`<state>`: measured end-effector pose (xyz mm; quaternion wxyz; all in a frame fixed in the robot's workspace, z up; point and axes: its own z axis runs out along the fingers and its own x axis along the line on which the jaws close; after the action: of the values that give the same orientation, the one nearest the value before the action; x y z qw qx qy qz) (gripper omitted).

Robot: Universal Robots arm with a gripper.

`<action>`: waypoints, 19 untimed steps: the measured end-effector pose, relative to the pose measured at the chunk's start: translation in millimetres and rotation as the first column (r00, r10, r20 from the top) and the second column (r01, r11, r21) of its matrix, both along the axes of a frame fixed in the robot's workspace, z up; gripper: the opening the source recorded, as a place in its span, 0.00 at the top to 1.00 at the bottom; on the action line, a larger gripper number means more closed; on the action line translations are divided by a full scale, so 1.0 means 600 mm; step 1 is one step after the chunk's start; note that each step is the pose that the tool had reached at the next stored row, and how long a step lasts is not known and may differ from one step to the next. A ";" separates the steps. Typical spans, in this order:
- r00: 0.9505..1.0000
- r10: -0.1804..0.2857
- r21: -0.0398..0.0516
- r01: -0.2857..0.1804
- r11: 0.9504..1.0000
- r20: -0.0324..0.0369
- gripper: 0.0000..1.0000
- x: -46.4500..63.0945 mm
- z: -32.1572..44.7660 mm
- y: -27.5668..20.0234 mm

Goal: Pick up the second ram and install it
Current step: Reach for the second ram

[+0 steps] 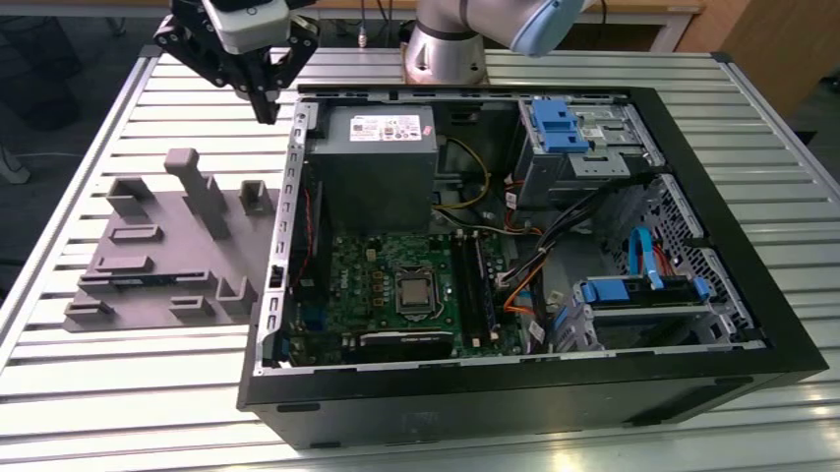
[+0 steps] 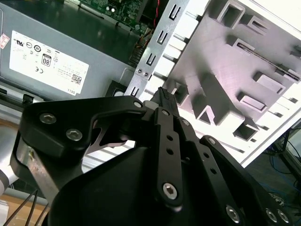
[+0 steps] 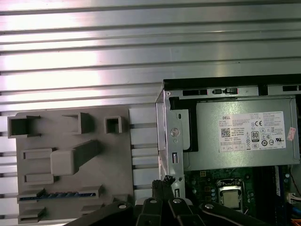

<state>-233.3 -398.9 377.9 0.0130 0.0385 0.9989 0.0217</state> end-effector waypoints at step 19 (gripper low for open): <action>1.000 0.000 0.000 0.000 1.000 0.000 0.89 -0.014 0.000 0.0000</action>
<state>-241.4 -398.9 377.7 0.0130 0.0386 0.9989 0.0217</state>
